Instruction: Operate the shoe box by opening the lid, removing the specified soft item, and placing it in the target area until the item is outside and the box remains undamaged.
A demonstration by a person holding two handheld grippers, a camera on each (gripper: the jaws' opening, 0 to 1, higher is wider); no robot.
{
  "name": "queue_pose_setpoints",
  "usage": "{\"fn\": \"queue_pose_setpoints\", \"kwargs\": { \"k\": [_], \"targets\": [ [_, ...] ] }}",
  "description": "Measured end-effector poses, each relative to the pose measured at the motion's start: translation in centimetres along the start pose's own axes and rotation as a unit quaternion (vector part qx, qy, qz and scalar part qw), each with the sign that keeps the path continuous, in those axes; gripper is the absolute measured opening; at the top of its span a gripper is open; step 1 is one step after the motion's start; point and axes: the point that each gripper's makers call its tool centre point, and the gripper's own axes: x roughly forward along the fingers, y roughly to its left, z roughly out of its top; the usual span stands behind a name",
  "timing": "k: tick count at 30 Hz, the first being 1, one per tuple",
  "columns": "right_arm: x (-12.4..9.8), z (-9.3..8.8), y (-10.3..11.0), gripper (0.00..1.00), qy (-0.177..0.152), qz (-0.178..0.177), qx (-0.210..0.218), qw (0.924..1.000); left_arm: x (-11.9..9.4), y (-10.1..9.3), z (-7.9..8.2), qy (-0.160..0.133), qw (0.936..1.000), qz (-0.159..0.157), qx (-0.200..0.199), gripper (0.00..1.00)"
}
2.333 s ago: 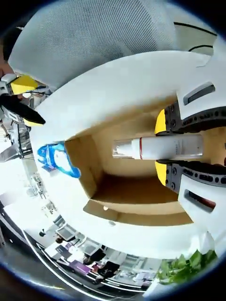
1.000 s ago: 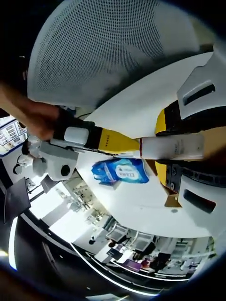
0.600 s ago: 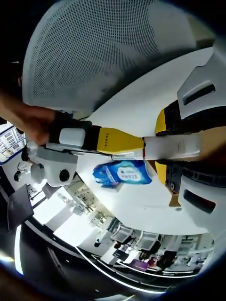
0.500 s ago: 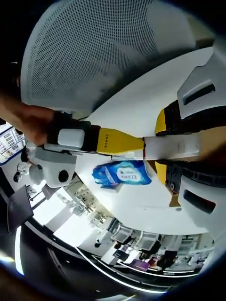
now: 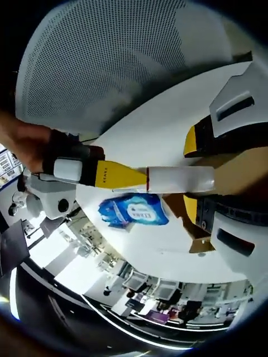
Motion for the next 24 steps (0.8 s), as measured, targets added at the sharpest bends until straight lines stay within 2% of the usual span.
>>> {"fn": "queue_pose_setpoints", "kwargs": {
  "k": [6,11,14,17,20,22,24],
  "targets": [
    [-0.9,0.4,-0.5,0.17,-0.005,-0.006,0.000,1.0000,-0.5,0.0,-0.6,-0.025,0.9944,0.009,-0.102,0.29],
    [-1.5,0.6,-0.9,0.17,-0.010,-0.012,0.002,0.9999,-1.1,0.5,-0.8,-0.055,0.9799,0.023,-0.190,0.31],
    [-1.8,0.7,-1.1,0.17,-0.012,-0.018,-0.003,0.9998,-1.4,1.1,-1.4,-0.066,0.9679,0.038,-0.239,0.33],
    [-2.2,0.9,-1.2,0.17,-0.017,-0.021,-0.002,0.9996,-1.7,1.5,-2.0,-0.070,0.9590,0.048,-0.270,0.34],
    [-2.6,1.1,-1.3,0.17,-0.020,-0.024,-0.003,0.9995,-2.1,1.9,-2.5,-0.086,0.9407,0.059,-0.323,0.35],
    [-2.9,1.2,-1.4,0.17,-0.021,-0.026,-0.004,0.9994,-2.3,2.0,-3.1,-0.085,0.9316,0.067,-0.347,0.35],
    [-3.1,1.3,-1.5,0.17,-0.022,-0.027,-0.006,0.9994,-2.5,2.2,-3.8,-0.089,0.9185,0.077,-0.377,0.36]
  ]
}}
